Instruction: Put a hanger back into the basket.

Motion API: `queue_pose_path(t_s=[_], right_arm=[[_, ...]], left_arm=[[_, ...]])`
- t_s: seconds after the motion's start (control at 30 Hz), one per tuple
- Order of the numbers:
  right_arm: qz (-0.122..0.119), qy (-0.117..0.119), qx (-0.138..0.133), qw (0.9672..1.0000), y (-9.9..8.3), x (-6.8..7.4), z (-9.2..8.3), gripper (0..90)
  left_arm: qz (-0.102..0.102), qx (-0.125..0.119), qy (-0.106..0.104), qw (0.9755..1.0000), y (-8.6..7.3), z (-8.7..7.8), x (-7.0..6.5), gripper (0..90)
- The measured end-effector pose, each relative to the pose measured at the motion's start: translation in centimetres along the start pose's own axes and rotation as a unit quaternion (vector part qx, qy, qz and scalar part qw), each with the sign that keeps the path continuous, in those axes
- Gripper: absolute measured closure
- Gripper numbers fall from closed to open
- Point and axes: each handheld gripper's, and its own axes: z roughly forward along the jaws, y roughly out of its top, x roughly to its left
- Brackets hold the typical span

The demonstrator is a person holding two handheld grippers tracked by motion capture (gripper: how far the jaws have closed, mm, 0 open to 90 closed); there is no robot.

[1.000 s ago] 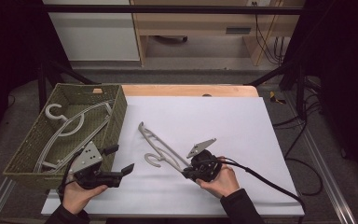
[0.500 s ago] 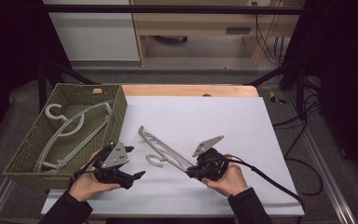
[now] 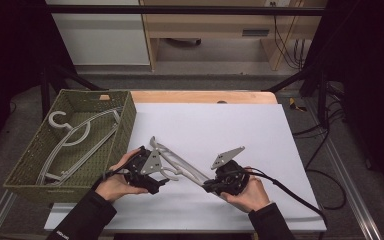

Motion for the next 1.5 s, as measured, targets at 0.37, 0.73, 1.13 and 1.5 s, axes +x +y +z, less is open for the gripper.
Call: queue_pose_path(t_s=[0.37,0.73,1.13,1.5], right_arm=[[0.0,0.004,0.003,1.0,-0.5,-0.1,-0.1,83.3],[-0.009,0.007,0.011,0.9999,-0.8,0.0,0.1,83.2],[-0.013,-0.006,0.013,0.9998,-1.6,-0.6,0.0,82.2],[-0.002,-0.043,-0.002,0.9991,-2.1,-1.5,-0.5,79.5]], left_arm=[[0.042,-0.008,0.037,0.9984,0.0,1.9,0.4,27.9],[0.07,-0.012,0.024,0.9972,0.6,3.6,-0.1,49.9],[0.137,0.007,0.04,0.9898,0.7,3.9,-0.7,59.9],[0.187,0.021,0.041,0.9813,0.8,4.0,-1.9,68.4]])
